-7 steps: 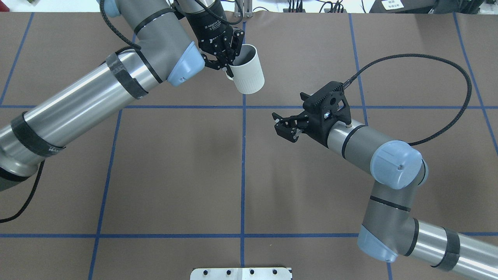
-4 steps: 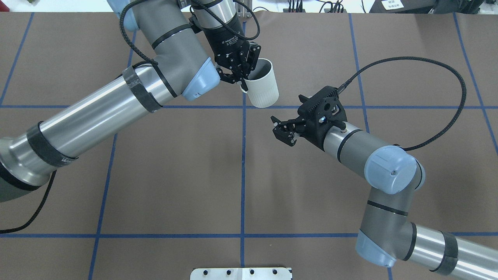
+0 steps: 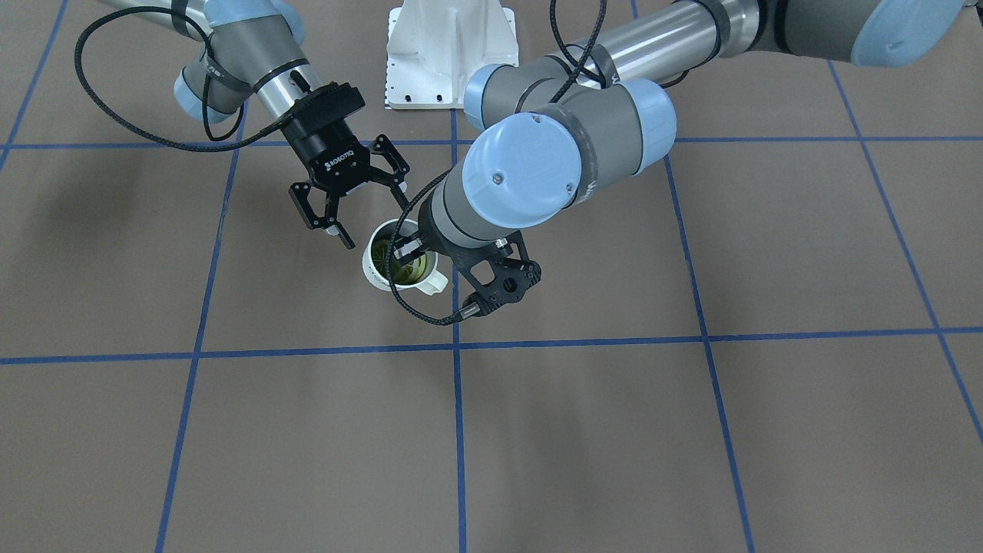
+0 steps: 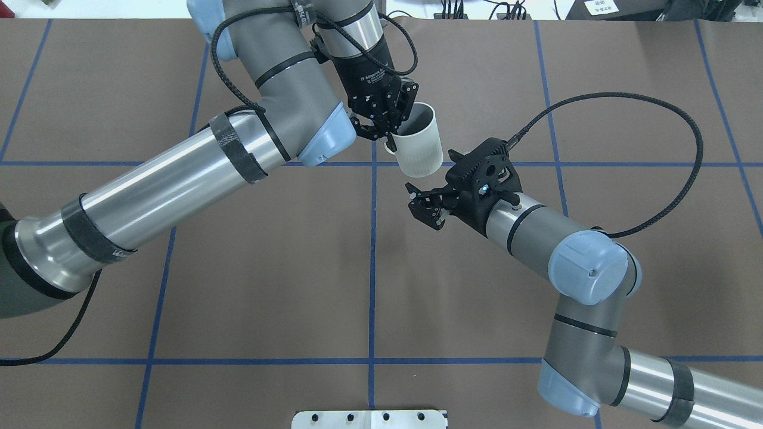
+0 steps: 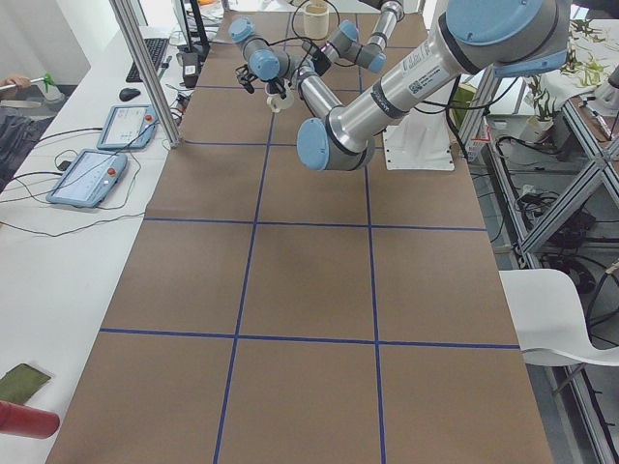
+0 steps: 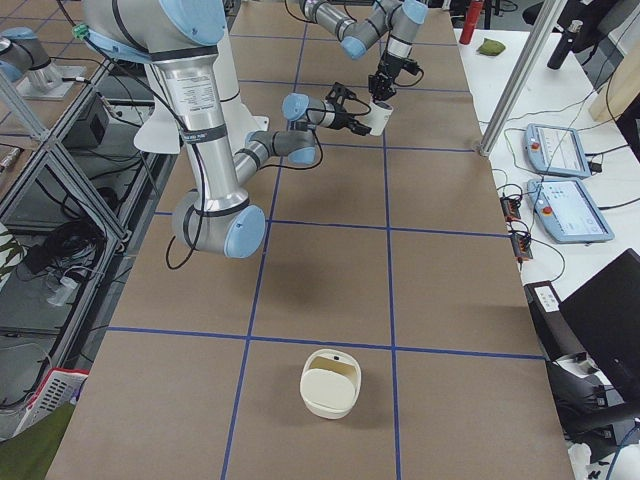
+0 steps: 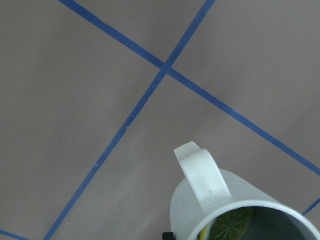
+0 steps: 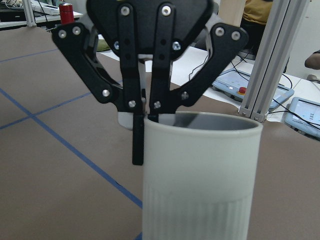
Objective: Left arm hands cup to right arm to dump lemon
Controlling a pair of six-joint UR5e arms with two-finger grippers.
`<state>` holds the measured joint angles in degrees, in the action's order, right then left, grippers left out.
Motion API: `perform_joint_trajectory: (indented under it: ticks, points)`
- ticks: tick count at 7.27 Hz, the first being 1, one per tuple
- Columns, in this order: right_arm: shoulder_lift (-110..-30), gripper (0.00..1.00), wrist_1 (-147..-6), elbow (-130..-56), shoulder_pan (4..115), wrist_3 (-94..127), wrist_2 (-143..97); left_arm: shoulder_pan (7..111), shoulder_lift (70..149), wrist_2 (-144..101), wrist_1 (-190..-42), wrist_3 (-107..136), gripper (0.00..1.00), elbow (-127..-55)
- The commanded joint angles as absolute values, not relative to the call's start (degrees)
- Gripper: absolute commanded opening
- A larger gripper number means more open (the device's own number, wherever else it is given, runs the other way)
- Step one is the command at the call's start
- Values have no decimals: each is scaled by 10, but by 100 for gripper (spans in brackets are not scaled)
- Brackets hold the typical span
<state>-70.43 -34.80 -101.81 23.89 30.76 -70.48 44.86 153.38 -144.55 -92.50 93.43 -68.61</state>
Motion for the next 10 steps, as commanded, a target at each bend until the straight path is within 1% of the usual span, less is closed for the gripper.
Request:
perform_joint_trajectory:
  ticks: [1,10]
  points:
    - [-704,100,-348,-1017,238,308,-704,441,1533,-1444,-927,936,0,-686]
    - [-704,100,-348,-1013,240,307,-704,436,1535,-1448,-925,939,0,-701]
